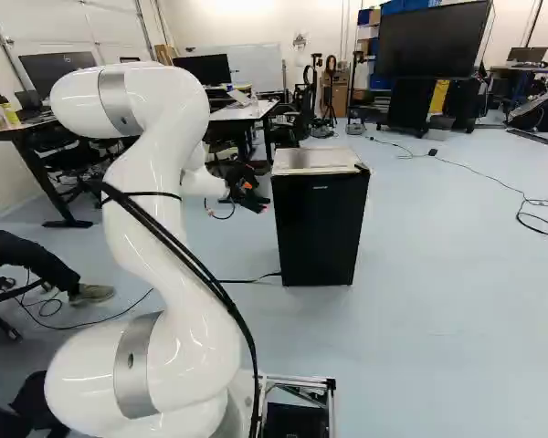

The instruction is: Open the fridge door

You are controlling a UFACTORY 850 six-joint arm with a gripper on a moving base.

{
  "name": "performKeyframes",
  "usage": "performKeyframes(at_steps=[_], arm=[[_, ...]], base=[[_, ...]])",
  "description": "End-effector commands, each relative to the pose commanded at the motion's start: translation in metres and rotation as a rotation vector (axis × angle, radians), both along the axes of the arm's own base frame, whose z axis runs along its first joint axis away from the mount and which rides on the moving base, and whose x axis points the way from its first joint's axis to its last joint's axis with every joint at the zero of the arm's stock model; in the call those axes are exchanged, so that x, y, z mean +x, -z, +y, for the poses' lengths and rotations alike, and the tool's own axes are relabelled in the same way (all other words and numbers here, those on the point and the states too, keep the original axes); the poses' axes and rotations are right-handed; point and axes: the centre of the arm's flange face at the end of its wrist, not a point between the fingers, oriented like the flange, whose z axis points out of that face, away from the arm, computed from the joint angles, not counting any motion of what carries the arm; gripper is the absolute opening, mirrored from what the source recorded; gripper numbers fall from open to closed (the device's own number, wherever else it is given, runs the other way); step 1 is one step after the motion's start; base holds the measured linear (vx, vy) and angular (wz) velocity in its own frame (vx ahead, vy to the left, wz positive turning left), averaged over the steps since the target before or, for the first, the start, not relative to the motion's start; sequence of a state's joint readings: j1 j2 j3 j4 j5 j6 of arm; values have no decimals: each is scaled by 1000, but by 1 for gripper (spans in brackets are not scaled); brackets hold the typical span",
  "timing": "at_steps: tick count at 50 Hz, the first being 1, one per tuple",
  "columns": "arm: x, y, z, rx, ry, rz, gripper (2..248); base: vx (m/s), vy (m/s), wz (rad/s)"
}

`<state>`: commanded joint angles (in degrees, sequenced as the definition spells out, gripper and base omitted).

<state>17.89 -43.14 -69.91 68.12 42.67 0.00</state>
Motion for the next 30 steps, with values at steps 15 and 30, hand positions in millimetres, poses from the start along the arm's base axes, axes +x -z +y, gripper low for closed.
performKeyframes(at_steps=[15,30], arm=[[5,0,-8,1,14,-3,247],[6,-2,-18,2,30,-5,247]], base=[[0,0,0],[0,0,0]])
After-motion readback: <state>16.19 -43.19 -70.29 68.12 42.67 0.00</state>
